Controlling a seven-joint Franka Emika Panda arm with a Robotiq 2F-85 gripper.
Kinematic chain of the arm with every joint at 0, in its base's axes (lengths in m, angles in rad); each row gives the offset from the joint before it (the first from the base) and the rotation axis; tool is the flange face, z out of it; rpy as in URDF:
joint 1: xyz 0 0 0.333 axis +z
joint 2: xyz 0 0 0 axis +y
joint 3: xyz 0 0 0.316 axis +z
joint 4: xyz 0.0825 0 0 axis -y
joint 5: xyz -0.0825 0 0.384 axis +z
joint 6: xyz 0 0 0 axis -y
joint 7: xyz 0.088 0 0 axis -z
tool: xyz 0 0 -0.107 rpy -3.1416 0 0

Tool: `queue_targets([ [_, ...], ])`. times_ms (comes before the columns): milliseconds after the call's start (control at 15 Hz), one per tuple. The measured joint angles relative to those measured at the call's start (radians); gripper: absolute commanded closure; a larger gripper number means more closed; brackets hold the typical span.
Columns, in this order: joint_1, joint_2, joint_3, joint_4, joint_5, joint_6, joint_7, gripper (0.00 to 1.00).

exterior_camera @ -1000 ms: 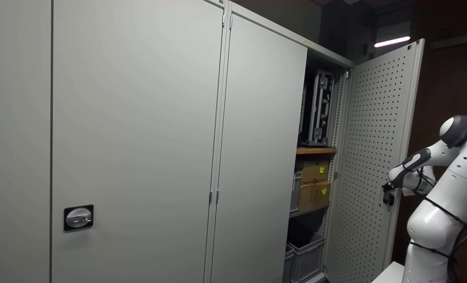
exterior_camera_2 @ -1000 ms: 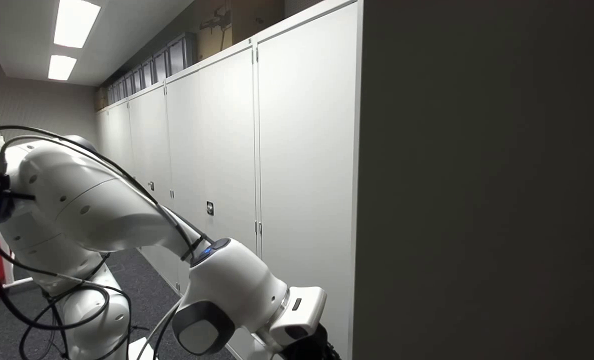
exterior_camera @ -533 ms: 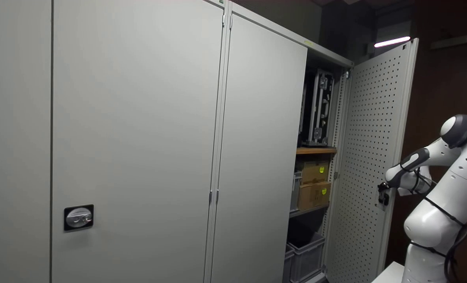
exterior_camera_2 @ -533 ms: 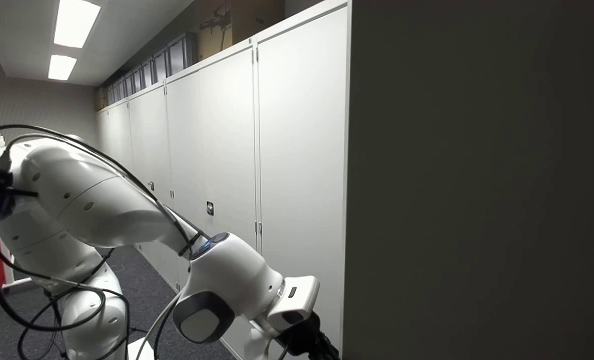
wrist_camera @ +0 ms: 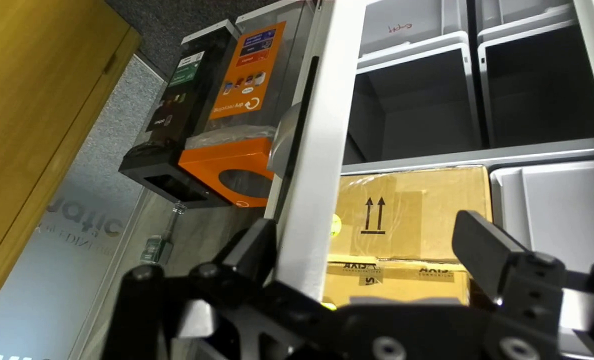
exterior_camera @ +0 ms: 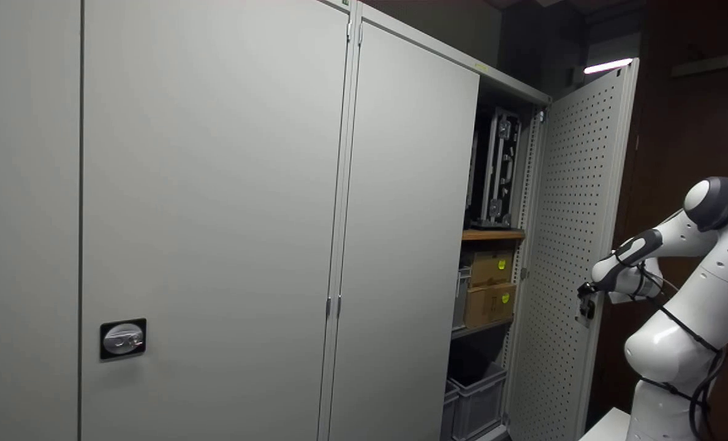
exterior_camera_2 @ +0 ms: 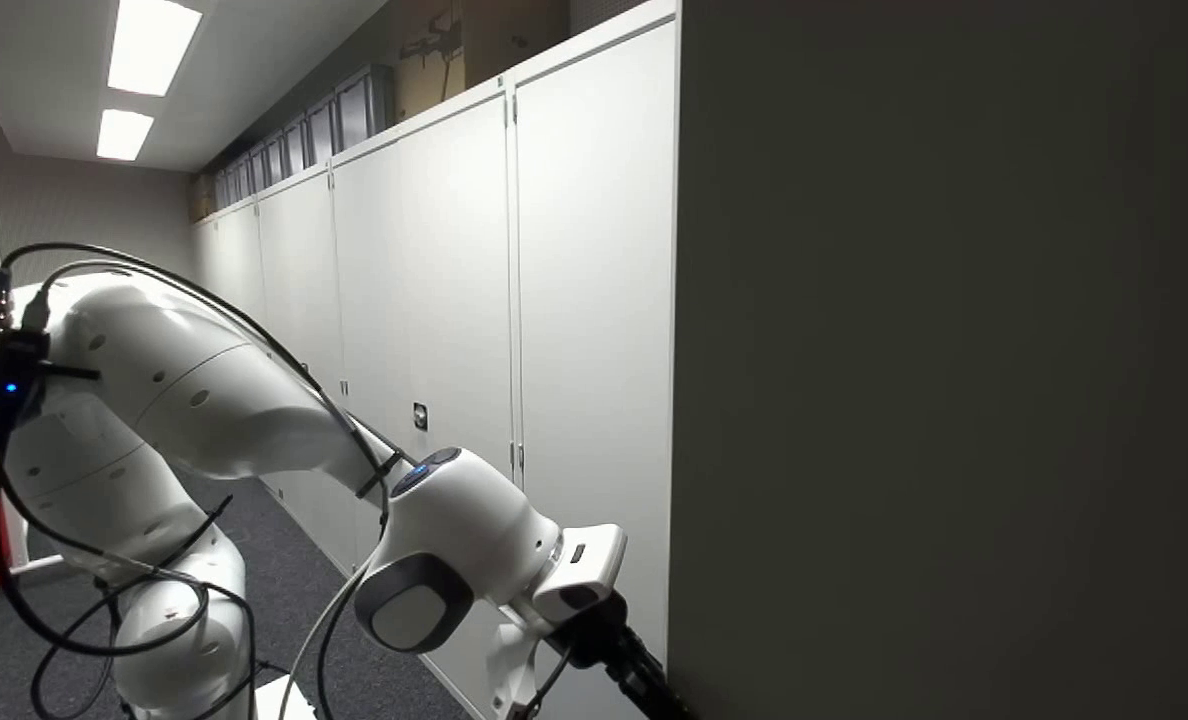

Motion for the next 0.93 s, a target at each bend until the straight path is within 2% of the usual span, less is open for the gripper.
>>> queue_targets([
  [933, -0.191, -0.002, 0.331, -0.026, 0.104, -0.029, 0.136, 0.0],
])
